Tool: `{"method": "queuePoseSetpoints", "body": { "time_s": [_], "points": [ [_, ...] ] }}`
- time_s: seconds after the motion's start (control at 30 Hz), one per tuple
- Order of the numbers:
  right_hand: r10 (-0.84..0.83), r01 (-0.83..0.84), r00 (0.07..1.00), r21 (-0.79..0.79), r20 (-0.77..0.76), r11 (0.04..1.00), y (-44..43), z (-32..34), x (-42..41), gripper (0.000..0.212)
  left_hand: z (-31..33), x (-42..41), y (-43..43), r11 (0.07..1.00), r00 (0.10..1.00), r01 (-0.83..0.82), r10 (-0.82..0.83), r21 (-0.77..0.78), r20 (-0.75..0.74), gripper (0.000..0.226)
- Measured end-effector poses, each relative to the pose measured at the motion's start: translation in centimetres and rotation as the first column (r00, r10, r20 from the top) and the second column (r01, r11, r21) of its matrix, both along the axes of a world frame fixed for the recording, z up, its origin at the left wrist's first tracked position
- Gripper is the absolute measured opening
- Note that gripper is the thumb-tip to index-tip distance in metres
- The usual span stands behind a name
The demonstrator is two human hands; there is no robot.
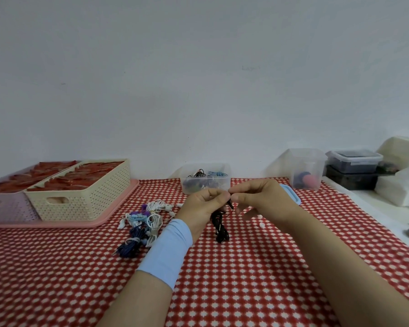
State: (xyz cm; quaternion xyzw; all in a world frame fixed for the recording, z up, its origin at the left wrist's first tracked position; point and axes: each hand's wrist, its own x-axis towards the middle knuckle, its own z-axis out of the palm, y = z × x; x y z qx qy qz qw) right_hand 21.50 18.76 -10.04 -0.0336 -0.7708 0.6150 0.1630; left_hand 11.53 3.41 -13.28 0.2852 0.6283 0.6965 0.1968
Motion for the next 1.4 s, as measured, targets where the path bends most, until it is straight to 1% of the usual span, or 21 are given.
{"method": "queuePoseSetpoints", "body": {
  "time_s": [0.07, 0.13, 0.23, 0.33, 0.47, 0.6, 0.77, 0.93, 1.03, 1.13, 1.23, 1.3, 1.4],
  "points": [
    [-0.023, 0.024, 1.000, 0.021, -0.006, 0.999, 0.1, -0.1, -0.1, 0.013, 0.0, 0.1, 0.1, 1.000, 1.000, -0.007, 0.007, -0.006, -0.001, 0.016],
    [-0.030, 0.030, 1.000, -0.010, 0.002, 1.000, 0.2, -0.1, -0.2, 0.014, 0.1, 0.1, 0.1, 1.000, 0.999, -0.027, 0.027, 0.001, -0.019, 0.009],
    [-0.010, 0.012, 1.000, -0.070, 0.030, 0.997, 0.3, -0.2, -0.4, 0.020, 0.2, 0.2, 0.0, 0.998, 0.994, -0.067, 0.068, 0.017, -0.087, 0.010],
    [-0.011, 0.013, 0.998, -0.038, 0.065, 0.999, 0.3, -0.1, -0.4, 0.013, 0.4, 0.3, 0.0, 0.992, 0.974, -0.125, 0.127, 0.021, -0.187, 0.012],
    [0.063, -0.045, 0.993, -0.177, 0.096, 0.983, 0.4, -0.4, -0.4, 0.009, 0.8, 0.6, 0.0, 0.987, 0.938, -0.158, 0.159, 0.026, -0.308, 0.018],
    [0.058, -0.031, 0.992, -0.228, 0.111, 0.973, 0.2, -0.4, -0.7, 0.013, 0.9, 0.7, -0.1, 0.983, 0.916, -0.180, 0.181, 0.034, -0.359, 0.021],
    [0.077, -0.048, 0.991, -0.243, 0.111, 0.969, -0.1, -0.4, -0.7, 0.016, 1.0, 0.8, -0.1, 0.981, 0.905, -0.192, 0.189, 0.030, -0.381, 0.024],
    [0.069, -0.056, 0.993, -0.130, 0.099, 0.990, 0.0, -0.3, -0.4, 0.012, 1.0, 0.7, -0.3, 0.981, 0.897, -0.191, 0.181, 0.017, -0.402, 0.023],
    [0.079, -0.061, 0.990, -0.157, 0.114, 0.986, 0.0, -0.2, -0.4, 0.015, 0.9, 0.6, -0.2, 0.979, 0.893, -0.206, 0.190, 0.006, -0.408, 0.019],
    [0.145, -0.110, 0.982, -0.258, 0.120, 0.960, 0.3, -0.1, -0.3, 0.024, 0.9, 0.5, -0.2, 0.977, 0.912, -0.212, 0.204, 0.017, -0.355, 0.014],
    [0.183, -0.147, 0.975, -0.259, 0.122, 0.955, 0.6, -0.2, -0.2, 0.023, 1.0, 0.6, -0.3, 0.984, 0.935, -0.177, 0.177, 0.027, -0.308, 0.012],
    [0.182, -0.141, 0.975, -0.273, 0.131, 0.952, 0.6, -0.3, -0.2, 0.020, 1.1, 0.8, -0.3, 0.987, 0.945, -0.156, 0.157, 0.027, -0.286, 0.011],
    [0.182, -0.138, 0.972, -0.264, 0.147, 0.954, 0.5, -0.4, -0.2, 0.009, 1.0, 1.1, -0.2, 0.993, 0.969, -0.115, 0.118, 0.027, -0.218, 0.011]
  ]
}}
